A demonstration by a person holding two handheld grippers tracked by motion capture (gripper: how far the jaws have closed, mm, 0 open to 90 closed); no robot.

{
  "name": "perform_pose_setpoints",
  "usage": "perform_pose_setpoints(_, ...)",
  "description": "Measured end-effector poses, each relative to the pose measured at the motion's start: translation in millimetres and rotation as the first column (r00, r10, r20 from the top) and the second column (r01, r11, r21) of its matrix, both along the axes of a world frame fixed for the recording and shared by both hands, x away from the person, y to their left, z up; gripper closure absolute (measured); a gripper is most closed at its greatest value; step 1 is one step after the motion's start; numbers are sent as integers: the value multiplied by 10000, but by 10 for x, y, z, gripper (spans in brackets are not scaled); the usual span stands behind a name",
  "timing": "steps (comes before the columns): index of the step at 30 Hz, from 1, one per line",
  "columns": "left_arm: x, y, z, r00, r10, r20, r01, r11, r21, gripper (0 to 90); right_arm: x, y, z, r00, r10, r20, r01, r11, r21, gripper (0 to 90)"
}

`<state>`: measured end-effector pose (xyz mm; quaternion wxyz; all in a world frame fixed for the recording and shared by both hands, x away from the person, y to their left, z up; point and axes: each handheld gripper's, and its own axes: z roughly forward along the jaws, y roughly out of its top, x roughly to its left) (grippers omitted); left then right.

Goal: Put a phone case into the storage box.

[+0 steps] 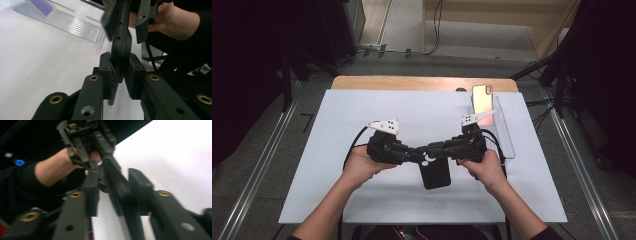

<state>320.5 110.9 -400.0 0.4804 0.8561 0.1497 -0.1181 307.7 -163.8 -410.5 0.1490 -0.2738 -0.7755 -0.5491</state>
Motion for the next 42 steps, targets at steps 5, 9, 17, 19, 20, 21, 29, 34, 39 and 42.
perform_pose_setpoints(5,11,66,43,9994,316,-169,-315,9995,50,778,-30,-21,31,9989,-370,280,373,9993,-81,435)
perform_pose_setpoints(9,28,132,90,9973,677,-272,-674,9976,130,777,-53,-73,55,9936,-883,700,886,9961,-16,314)
perform_pose_setpoints(17,28,173,181,9860,1603,-465,-1581,9862,484,776,-136,-80,19,9752,-1709,1410,1629,9844,665,85)
perform_pose_setpoints(19,28,168,194,9817,1837,-506,-1808,9818,580,776,-157,-47,12,9664,-1878,1756,1840,9822,376,0)
perform_pose_setpoints(20,32,167,199,9789,1960,-582,-1923,9793,634,775,-161,-33,9,9654,-1875,1812,1872,9821,187,0)
perform_pose_setpoints(21,36,164,203,9749,2123,-674,-2079,9759,666,775,-165,-21,1,9640,-1884,1874,1907,9816,57,0)
perform_pose_setpoints(29,28,131,250,9467,3153,-665,-3079,9460,1014,775,-230,162,-53,9379,-2471,2435,2894,9443,-1567,0)
perform_pose_setpoints(34,22,129,272,9193,3837,-871,-3745,9212,1056,775,-263,268,-77,9218,-2839,2642,3358,9250,-1776,0)
perform_pose_setpoints(39,-12,96,307,9015,4257,-776,-4168,9025,1084,774,-289,375,-96,8890,-3486,2968,4171,8839,-2112,0)
perform_pose_setpoints(42,-32,57,317,8895,4502,-776,-4390,8893,1280,775,-300,430,-101,8775,-3706,3043,4418,8716,-2125,0)
